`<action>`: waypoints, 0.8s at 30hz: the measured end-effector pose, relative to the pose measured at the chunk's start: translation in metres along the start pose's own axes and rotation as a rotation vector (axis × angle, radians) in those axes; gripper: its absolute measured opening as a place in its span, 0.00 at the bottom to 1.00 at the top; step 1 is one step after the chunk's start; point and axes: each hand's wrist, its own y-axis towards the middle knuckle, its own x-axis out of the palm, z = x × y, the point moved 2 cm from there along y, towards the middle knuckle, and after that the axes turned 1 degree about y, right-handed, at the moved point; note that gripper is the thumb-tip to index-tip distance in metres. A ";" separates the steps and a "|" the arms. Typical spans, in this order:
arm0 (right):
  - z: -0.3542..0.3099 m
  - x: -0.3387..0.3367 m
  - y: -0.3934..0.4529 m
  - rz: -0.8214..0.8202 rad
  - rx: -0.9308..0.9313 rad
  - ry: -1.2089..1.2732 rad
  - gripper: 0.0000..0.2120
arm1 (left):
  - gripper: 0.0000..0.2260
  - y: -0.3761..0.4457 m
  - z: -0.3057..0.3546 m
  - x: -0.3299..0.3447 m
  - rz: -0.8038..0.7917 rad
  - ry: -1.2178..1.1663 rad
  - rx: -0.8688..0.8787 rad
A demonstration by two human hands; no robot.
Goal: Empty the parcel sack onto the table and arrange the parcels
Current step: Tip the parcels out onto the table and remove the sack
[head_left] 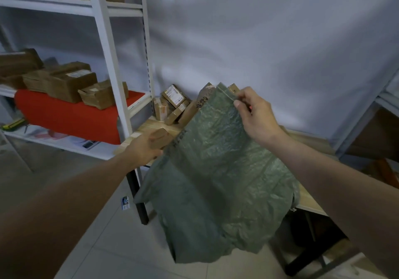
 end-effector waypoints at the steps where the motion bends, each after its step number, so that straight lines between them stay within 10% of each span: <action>1: -0.002 -0.002 0.002 0.014 -0.003 -0.010 0.07 | 0.26 0.008 -0.010 0.005 0.000 0.037 0.002; 7: -0.016 -0.019 0.008 0.120 -0.004 -0.066 0.06 | 0.39 0.058 -0.051 0.038 -0.039 0.334 -0.083; 11: -0.014 -0.037 0.007 0.231 0.016 -0.095 0.04 | 0.10 0.084 -0.068 0.053 -0.063 0.237 -0.120; 15: 0.001 -0.054 -0.004 0.392 0.073 -0.136 0.07 | 0.02 0.065 -0.044 0.063 -0.060 0.165 -0.160; 20: -0.002 -0.059 -0.010 0.407 0.089 -0.120 0.03 | 0.38 0.080 -0.039 0.086 -0.253 0.159 -0.089; 24: -0.006 -0.054 -0.007 0.404 0.087 -0.166 0.03 | 0.06 0.077 -0.025 0.120 -0.395 0.106 0.011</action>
